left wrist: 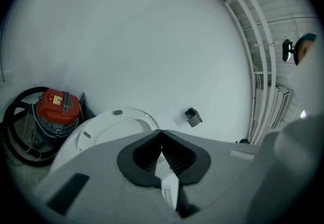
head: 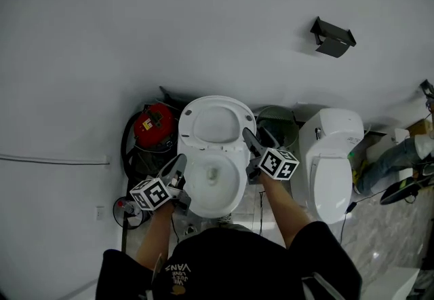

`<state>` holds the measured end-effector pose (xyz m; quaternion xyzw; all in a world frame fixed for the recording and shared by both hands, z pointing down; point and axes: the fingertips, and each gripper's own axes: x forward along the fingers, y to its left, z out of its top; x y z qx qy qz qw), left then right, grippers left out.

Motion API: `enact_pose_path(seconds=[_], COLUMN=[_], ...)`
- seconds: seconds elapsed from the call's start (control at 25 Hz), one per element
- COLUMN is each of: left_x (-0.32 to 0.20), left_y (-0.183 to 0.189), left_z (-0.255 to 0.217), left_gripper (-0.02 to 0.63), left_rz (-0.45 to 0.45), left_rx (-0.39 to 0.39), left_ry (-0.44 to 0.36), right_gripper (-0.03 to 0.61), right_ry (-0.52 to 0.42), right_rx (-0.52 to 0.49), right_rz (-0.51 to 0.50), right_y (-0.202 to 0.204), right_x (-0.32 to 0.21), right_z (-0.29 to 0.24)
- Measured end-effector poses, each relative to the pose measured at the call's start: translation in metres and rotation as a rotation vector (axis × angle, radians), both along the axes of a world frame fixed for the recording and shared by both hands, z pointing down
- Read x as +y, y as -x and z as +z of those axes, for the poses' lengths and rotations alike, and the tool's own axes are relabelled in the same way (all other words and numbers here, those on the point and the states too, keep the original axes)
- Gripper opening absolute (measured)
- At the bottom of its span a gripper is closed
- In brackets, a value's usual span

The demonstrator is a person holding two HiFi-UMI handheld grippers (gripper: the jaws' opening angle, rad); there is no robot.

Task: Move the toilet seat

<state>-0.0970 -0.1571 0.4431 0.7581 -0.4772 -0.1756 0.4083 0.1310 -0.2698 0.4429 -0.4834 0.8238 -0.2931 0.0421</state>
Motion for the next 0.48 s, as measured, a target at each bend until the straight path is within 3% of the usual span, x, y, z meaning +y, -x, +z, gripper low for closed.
enact_pose_path(seconds=[0.24, 0.48], left_x=[0.011, 0.026], left_y=[0.007, 0.009], left_z=[-0.018, -0.031], left_gripper=[-0.001, 0.000], left_rz=[0.023, 0.088], left_rx=[-0.118, -0.260], left_ry=[-0.066, -0.114], right_gripper=[0.223, 0.082], right_ry=[-0.074, -0.168], right_rx=[-0.004, -0.019], right_rz=[0.036, 0.074], right_y=[0.004, 0.010], right_x=[0.033, 0.070], right_z=[-0.031, -0.066])
